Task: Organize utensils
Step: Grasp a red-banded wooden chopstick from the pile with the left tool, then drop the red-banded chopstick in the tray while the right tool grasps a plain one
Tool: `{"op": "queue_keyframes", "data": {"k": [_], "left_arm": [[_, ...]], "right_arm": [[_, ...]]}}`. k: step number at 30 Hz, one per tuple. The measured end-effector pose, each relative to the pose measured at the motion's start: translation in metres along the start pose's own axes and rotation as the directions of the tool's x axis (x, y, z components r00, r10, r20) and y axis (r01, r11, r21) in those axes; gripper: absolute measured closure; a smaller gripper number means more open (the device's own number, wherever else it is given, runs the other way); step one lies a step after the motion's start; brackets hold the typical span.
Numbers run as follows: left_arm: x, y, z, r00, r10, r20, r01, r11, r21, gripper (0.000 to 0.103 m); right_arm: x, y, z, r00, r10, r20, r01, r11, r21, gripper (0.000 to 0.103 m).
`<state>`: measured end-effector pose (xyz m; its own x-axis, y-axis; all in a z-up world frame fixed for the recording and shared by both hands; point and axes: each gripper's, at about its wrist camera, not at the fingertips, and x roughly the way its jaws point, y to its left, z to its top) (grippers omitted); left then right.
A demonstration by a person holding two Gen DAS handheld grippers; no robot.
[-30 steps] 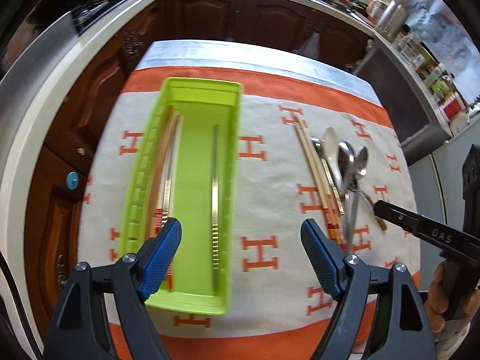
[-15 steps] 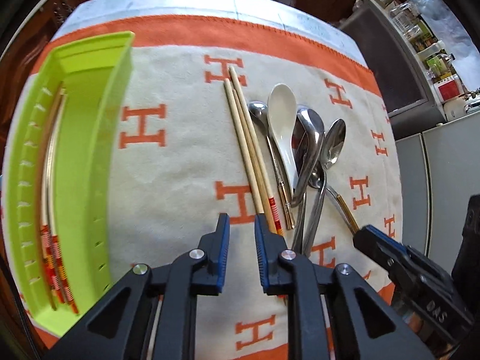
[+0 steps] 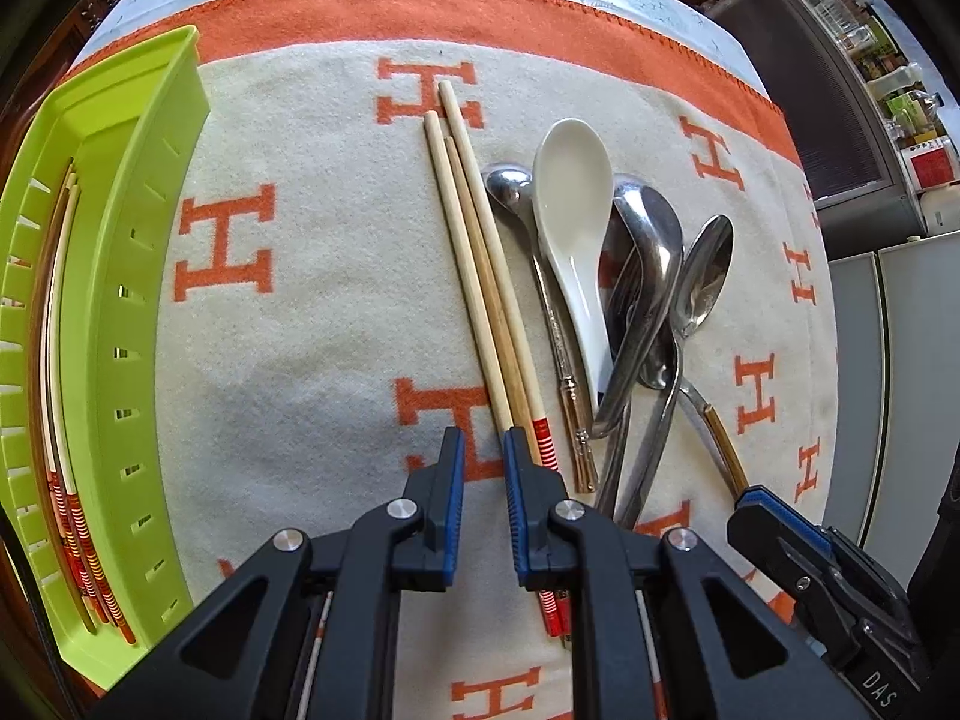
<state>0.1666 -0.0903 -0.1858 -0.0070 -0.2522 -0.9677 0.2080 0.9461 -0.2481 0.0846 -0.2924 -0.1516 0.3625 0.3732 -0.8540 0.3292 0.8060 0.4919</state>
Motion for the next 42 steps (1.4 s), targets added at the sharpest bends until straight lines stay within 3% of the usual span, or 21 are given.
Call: {"op": "queue_keyframes", "data": {"k": [7, 11, 19, 25, 30, 42], "left_arm": [[0.001, -0.002, 0.001, 1.0, 0.018, -0.006, -0.018, 1.0, -0.004, 0.091], [0.001, -0.008, 0.002, 0.996, 0.089, 0.0, -0.089, 0.996, 0.006, 0.081], [0.004, -0.017, 0.006, 0.99, 0.143, -0.011, -0.142, 0.99, 0.012, 0.081], [0.009, -0.038, 0.004, 0.972, 0.234, 0.016, -0.234, 0.97, 0.067, 0.08], [0.006, -0.029, 0.003, 0.976, 0.219, 0.0, -0.219, 0.975, 0.046, 0.093], [0.003, -0.027, -0.001, 0.973, 0.231, -0.005, -0.229, 0.968, 0.103, 0.095]], "right_arm": [[-0.001, 0.0, -0.002, 1.0, 0.001, 0.002, -0.001, 1.0, -0.002, 0.079], [0.0, -0.001, -0.002, 1.0, 0.003, 0.0, -0.003, 1.0, 0.007, 0.079], [-0.003, -0.005, -0.003, 1.0, 0.006, 0.003, -0.006, 1.0, 0.014, 0.079], [-0.003, -0.008, -0.004, 1.0, 0.002, 0.005, -0.002, 1.0, 0.022, 0.079], [-0.005, -0.01, -0.006, 1.0, 0.007, 0.006, -0.007, 1.0, 0.026, 0.079], [-0.001, -0.01, -0.01, 1.0, 0.01, -0.002, -0.01, 1.0, 0.024, 0.079]]}}
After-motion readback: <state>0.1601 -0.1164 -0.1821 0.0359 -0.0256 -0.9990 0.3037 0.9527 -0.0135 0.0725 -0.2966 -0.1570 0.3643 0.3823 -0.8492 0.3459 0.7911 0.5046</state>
